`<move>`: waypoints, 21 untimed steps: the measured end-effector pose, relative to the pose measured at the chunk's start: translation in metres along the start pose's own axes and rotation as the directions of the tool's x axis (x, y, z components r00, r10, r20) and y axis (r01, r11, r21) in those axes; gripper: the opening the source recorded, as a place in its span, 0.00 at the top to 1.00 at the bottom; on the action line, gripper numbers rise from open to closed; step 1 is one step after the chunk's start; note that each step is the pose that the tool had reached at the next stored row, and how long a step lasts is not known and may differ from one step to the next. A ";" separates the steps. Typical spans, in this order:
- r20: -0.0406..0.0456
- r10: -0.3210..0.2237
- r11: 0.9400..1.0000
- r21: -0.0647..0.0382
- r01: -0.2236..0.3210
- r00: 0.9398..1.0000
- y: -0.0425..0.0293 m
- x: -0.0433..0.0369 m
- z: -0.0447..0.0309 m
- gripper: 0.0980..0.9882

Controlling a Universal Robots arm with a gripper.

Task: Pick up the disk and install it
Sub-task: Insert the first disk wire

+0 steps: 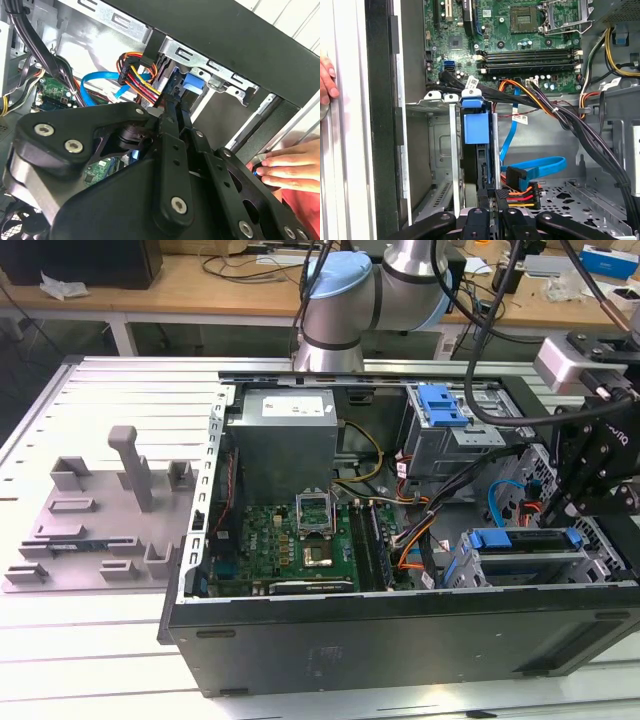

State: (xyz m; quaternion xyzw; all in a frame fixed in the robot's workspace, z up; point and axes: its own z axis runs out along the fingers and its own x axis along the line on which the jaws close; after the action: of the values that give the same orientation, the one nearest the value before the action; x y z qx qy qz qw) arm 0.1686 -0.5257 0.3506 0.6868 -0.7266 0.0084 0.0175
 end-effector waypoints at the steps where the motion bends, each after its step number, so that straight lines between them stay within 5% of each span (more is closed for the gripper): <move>1: 0.000 0.002 1.000 0.000 -0.002 1.000 0.0001 0.0000 0.0001 0.92; 21: 0.000 0.015 1.000 -0.001 -0.015 1.000 0.0008 0.0013 0.0034 0.92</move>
State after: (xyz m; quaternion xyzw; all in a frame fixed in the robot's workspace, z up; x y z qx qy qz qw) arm 0.1677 -0.5271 0.3472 0.6814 -0.7316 0.0083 0.0176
